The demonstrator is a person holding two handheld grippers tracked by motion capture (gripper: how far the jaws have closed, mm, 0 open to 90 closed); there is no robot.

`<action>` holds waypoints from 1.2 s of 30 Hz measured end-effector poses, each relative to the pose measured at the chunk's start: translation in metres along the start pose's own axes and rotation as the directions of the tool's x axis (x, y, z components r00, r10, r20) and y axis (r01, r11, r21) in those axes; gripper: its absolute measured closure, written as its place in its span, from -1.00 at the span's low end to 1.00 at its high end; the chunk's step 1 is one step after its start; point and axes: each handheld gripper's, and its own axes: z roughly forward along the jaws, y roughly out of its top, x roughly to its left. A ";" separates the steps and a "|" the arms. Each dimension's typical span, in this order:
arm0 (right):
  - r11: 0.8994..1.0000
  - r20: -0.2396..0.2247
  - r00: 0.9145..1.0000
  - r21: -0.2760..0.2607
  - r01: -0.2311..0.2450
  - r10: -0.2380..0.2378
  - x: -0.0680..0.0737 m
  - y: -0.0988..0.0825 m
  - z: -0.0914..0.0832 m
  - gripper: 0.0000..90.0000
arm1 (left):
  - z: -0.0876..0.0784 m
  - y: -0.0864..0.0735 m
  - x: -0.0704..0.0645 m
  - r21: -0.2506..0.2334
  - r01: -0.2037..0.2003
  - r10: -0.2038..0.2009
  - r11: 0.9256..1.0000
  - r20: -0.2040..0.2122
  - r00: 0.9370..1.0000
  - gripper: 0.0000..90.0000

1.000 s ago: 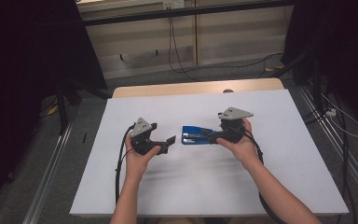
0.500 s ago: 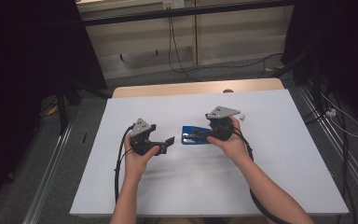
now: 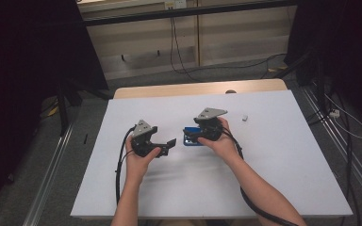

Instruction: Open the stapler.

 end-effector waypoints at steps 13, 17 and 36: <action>0.997 -0.013 0.999 0.054 0.047 -0.047 0.003 -0.003 0.016 0.03 | 0.003 -0.002 0.000 0.016 0.012 -0.012 1.000 0.011 1.000 -0.87; 0.997 -0.031 0.999 0.059 0.040 -0.038 -0.001 -0.005 0.018 0.06 | 0.004 -0.004 0.000 0.024 0.011 -0.012 1.000 0.012 1.000 -0.87; 0.985 -0.088 0.984 0.057 0.161 -0.155 -0.005 0.016 0.003 0.31 | 0.014 -0.006 -0.002 0.025 0.021 -0.021 0.999 0.021 1.000 -0.83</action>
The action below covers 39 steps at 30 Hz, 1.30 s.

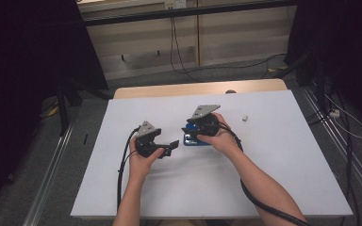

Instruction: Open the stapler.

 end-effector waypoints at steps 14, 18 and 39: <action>0.998 -0.003 0.999 -0.045 -0.041 0.041 -0.004 0.000 -0.008 0.32 | 0.020 -0.001 -0.004 -0.019 -0.010 0.009 1.000 -0.034 0.999 0.14; 0.996 -0.007 0.998 -0.061 -0.058 0.058 -0.006 -0.002 -0.010 0.32 | 0.028 0.000 -0.007 -0.037 -0.011 0.011 0.999 0.000 1.000 0.51; 0.993 -0.015 0.996 -0.074 -0.087 0.086 -0.007 -0.002 -0.013 0.31 | 0.058 0.006 -0.015 -0.055 -0.028 0.031 0.998 0.051 0.998 0.96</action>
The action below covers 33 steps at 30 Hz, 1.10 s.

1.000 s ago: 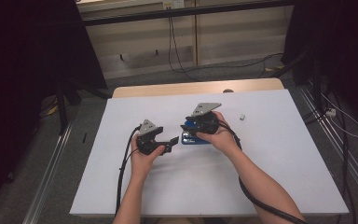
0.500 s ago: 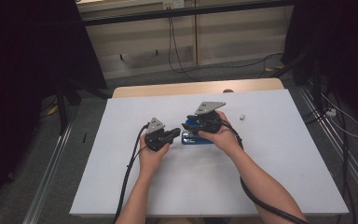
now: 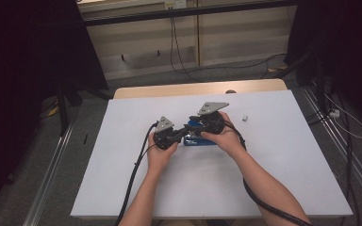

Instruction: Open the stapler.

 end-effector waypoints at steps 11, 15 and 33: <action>0.999 -0.005 0.999 0.001 -0.032 0.032 0.000 -0.004 0.004 0.25 | 0.005 -0.001 -0.001 0.003 0.003 -0.003 1.000 0.015 1.000 0.97; 0.998 0.001 0.998 -0.007 -0.057 0.057 -0.002 -0.006 0.001 -0.05 | 0.005 -0.001 -0.001 0.005 0.003 -0.004 1.000 0.015 1.000 0.98; 0.998 0.010 0.999 -0.027 -0.052 0.052 0.008 -0.029 -0.041 0.76 | 0.005 0.002 0.000 0.006 0.004 -0.004 1.000 -0.002 1.000 0.98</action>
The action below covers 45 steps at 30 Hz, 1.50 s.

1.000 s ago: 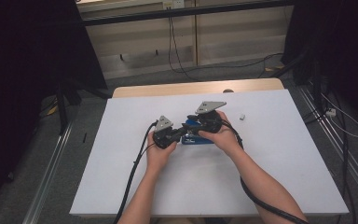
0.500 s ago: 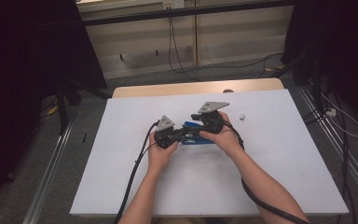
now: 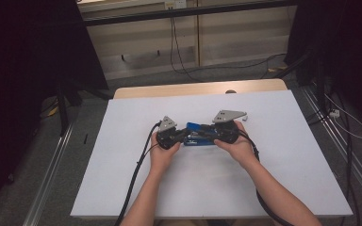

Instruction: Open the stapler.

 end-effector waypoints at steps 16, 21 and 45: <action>0.999 0.045 0.998 -0.001 -0.032 0.032 0.016 -0.018 0.016 1.00 | -0.003 0.015 -0.007 -0.020 -0.013 0.013 1.000 -0.002 1.000 0.97; 0.999 0.073 0.997 -0.001 -0.040 0.040 0.018 -0.018 0.024 1.00 | -0.003 0.016 -0.008 -0.017 -0.015 0.015 1.000 -0.008 1.000 0.97; 0.999 0.179 0.983 -0.017 -0.043 0.046 0.020 -0.022 0.040 1.00 | -0.002 0.013 -0.008 -0.017 -0.023 0.023 1.000 -0.009 1.000 0.94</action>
